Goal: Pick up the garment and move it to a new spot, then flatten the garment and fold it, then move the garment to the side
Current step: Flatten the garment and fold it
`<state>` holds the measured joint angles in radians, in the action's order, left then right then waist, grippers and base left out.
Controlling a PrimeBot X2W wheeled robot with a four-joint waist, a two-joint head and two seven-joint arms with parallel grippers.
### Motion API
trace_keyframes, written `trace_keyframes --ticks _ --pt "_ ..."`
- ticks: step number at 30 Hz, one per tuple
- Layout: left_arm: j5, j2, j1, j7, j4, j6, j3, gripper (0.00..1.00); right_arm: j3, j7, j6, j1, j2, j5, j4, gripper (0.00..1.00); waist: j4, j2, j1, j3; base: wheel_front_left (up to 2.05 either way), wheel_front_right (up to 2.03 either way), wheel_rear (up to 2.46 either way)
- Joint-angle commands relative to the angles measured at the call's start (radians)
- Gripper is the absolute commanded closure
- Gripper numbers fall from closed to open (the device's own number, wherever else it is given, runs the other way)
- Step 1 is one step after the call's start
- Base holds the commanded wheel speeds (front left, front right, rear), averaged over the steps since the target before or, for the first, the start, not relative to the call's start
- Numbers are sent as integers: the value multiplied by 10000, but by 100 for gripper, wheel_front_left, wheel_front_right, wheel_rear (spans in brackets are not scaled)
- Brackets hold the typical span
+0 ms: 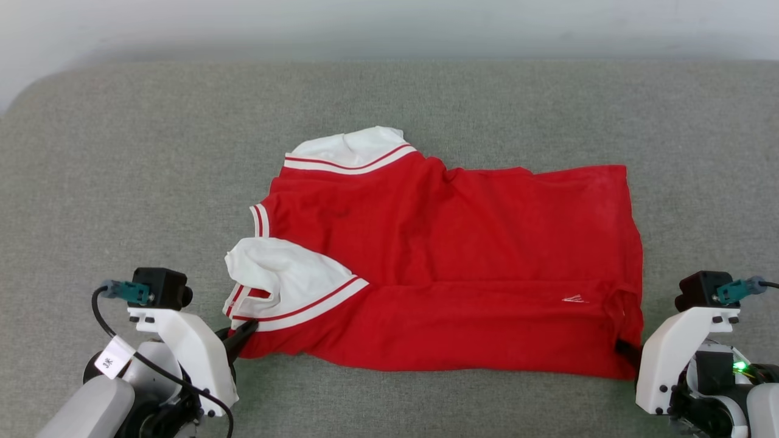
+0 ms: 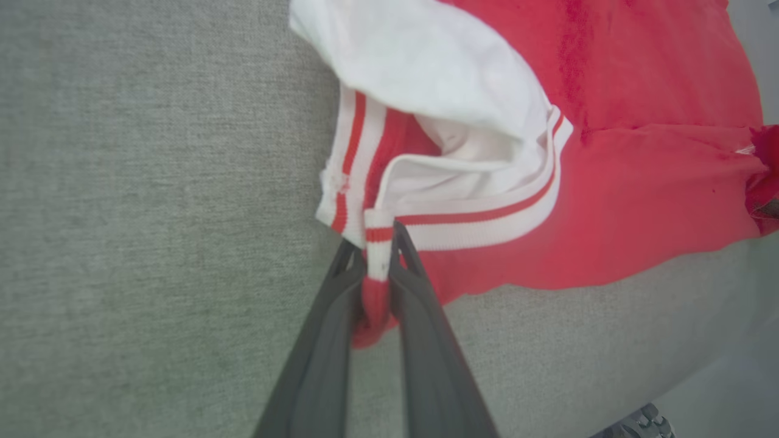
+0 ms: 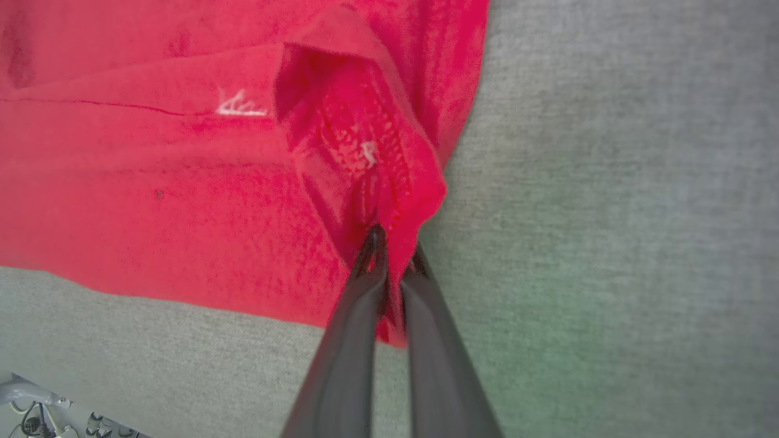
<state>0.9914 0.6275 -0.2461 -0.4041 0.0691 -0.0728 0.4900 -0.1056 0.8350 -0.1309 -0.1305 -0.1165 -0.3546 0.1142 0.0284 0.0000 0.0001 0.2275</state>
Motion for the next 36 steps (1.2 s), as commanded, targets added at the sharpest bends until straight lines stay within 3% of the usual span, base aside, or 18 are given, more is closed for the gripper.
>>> trace_keyframes --ticks 1,12,21,27,28,29,30,31,32,33,34,35,36 --pt "3 3 154 74 -57 -45 -14 100 9 -59 5 -15 -17 -65 103 100 -17 0 -1 -190 0 0 0" --pt "-68 186 1623 681 -908 -729 -141 100 -197 117 5 794 -293 -197 -1148 100 -128 0 -1 -1608 0 0 0" --pt "341 483 3237 551 -1556 -1463 -219 100 -343 709 5 2432 27 -205 -2188 100 -51 0 -1 -2283 0 0 0" --pt "745 233 3802 565 -1283 -1513 -166 100 -265 490 5 3130 280 -217 -1841 100 -34 0 -1 -2277 0 0 0" --pt "762 141 3760 616 -1185 -1435 -142 100 -243 338 5 3180 309 -241 -1727 92 -22 0 -1 -2261 0 0 0" --pt "742 73 3697 657 -1053 -1361 -101 100 -200 168 5 3208 322 -243 -1574 58 -17 0 -1 -2244 0 0 0" --pt "763 -13 3630 693 -920 -1288 -73 64 -173 -35 5 3224 334 -273 -1430 47 -12 0 -1 -2224 0 0 0" --pt "796 -94 3557 737 -797 -1207 -48 45 -130 -292 5 3193 343 -330 -1337 47 -7 0 -1 -2210 0 0 0" --pt "796 -94 3557 737 -797 -1207 -48 45 -130 -292 5 3193 343 -330 -1337 47 -7 0 -1 -2210 0 0 0" --pt "799 -158 3479 760 -672 -1133 -28 26 -71 -629 5 3134 301 -310 -1271 0 -2 0 -1 -2195 0 0 0" --pt "773 -225 3360 835 -587 -1073 -45 3 -46 -1045 5 3068 244 -286 -1235 0 3 0 -1 -2175 0 0 0" --pt "669 -237 3246 921 -520 -1024 -53 0 -39 -1550 5 2968 225 -300 -1246 0 6 0 -1 -2143 0 0 0" --pt "393 -215 2943 1303 -374 -864 -134 0 59 -3037 5 2731 160 -353 -1264 0 -43 0 -1 -2056 0 0 0"
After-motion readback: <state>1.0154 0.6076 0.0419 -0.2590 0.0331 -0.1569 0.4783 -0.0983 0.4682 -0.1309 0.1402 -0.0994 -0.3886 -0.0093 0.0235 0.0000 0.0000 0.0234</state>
